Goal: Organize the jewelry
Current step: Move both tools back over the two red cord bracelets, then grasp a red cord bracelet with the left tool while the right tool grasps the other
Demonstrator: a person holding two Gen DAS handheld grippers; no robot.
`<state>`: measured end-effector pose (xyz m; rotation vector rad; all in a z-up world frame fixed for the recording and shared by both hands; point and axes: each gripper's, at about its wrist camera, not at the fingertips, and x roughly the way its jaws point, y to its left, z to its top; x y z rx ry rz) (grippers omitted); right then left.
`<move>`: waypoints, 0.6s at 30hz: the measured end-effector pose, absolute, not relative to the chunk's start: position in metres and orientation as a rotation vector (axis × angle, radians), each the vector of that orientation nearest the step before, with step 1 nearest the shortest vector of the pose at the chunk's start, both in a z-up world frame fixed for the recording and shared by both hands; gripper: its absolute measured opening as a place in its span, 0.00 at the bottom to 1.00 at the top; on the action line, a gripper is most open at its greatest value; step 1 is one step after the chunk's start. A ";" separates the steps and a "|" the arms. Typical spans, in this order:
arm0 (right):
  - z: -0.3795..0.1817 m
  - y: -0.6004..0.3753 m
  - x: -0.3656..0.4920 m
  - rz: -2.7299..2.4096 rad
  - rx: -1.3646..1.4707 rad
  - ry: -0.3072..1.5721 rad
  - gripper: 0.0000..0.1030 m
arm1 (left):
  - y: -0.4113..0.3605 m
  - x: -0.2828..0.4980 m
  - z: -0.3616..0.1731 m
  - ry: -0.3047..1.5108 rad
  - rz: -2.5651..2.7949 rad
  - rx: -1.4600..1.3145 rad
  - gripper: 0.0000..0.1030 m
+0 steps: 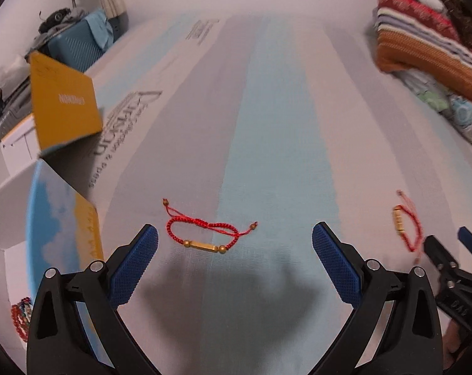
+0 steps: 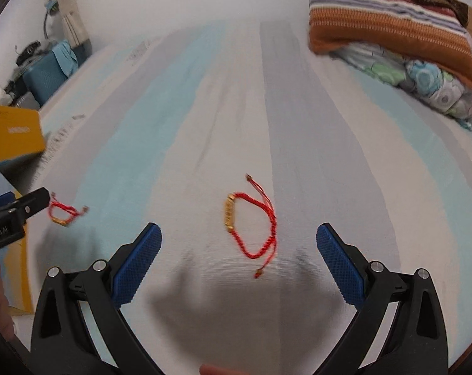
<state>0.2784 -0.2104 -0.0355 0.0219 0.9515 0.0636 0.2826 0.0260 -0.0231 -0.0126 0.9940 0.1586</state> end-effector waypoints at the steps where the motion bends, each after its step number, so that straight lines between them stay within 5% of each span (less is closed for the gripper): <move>1: -0.040 -0.214 0.283 0.066 0.022 0.962 0.92 | 0.026 0.286 -0.029 0.996 0.165 -0.006 0.94; 9: -0.065 -0.223 0.307 0.073 0.044 1.023 0.90 | 0.038 0.300 -0.055 0.991 0.197 -0.045 0.94; 18: -0.085 -0.223 0.323 0.069 0.066 1.076 0.68 | 0.059 0.318 -0.093 1.049 0.263 -0.088 0.94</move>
